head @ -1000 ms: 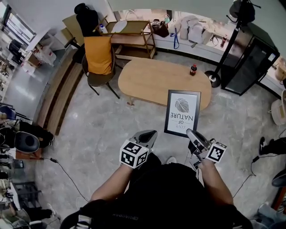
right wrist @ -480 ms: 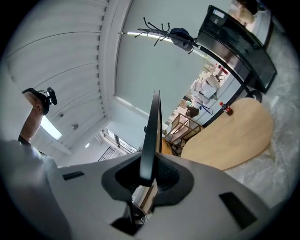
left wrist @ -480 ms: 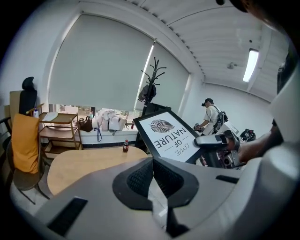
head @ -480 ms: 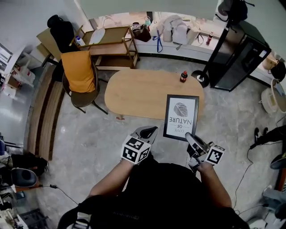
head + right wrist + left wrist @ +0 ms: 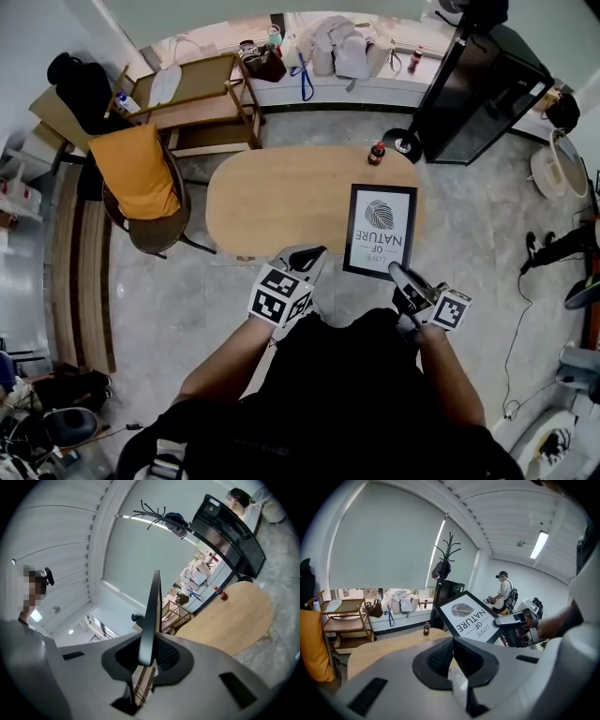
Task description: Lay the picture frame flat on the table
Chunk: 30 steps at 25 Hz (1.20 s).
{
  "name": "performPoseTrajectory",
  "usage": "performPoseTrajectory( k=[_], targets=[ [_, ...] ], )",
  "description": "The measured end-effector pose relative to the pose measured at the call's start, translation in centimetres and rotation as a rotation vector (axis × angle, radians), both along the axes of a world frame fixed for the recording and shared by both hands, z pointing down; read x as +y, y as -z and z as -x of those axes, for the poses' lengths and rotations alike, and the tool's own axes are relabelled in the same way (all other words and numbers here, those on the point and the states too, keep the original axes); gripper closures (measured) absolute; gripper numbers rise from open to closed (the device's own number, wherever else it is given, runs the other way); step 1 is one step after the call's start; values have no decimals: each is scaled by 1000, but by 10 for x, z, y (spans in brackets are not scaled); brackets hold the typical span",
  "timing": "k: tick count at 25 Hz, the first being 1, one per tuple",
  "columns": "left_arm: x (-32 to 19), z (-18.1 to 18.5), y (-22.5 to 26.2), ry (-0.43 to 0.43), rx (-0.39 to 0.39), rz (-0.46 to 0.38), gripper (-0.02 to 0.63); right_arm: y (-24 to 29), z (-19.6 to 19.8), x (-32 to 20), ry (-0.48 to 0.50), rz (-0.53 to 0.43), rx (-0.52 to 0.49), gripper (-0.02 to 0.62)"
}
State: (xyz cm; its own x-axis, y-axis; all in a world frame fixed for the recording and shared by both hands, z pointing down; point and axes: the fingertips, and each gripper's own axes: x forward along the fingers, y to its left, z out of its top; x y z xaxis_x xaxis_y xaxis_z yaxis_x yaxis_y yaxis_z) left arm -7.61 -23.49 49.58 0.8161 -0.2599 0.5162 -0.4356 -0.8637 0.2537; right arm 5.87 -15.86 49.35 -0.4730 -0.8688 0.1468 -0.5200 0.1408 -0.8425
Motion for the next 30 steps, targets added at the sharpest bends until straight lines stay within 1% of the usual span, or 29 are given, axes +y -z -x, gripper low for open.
performPoseTrajectory(
  k=[4, 8, 12, 14, 17, 20, 22, 24, 27, 30],
  targets=[
    [-12, 2, -11, -1, 2, 44, 601, -22, -6, -19, -12, 57, 2, 557],
    [-26, 4, -28, 16, -28, 62, 601, -36, -8, -47, 12, 62, -33, 557],
    [-45, 10, -42, 71, -53, 89, 601, -59, -19, -79, 31, 95, -47, 557],
    [-52, 13, -48, 102, -68, 98, 601, -66, -23, -95, 50, 91, -74, 557],
    [-61, 17, -60, 165, -96, 128, 601, -89, -35, -115, 58, 110, -122, 558],
    [-84, 8, -75, 230, -125, 161, 601, -136, -61, -149, 67, 164, -146, 557],
    [-98, -3, -86, 259, -144, 185, 601, -185, -82, -168, 60, 248, -120, 557],
    [-108, -12, -95, 282, -165, 209, 601, -234, -98, -185, 63, 326, -70, 557],
    [-120, -25, -107, 307, -203, 229, 601, -297, -111, -210, 88, 408, -21, 557],
    [-128, -36, -118, 348, -229, 263, 601, -350, -112, -229, 117, 476, -41, 556]
  ],
)
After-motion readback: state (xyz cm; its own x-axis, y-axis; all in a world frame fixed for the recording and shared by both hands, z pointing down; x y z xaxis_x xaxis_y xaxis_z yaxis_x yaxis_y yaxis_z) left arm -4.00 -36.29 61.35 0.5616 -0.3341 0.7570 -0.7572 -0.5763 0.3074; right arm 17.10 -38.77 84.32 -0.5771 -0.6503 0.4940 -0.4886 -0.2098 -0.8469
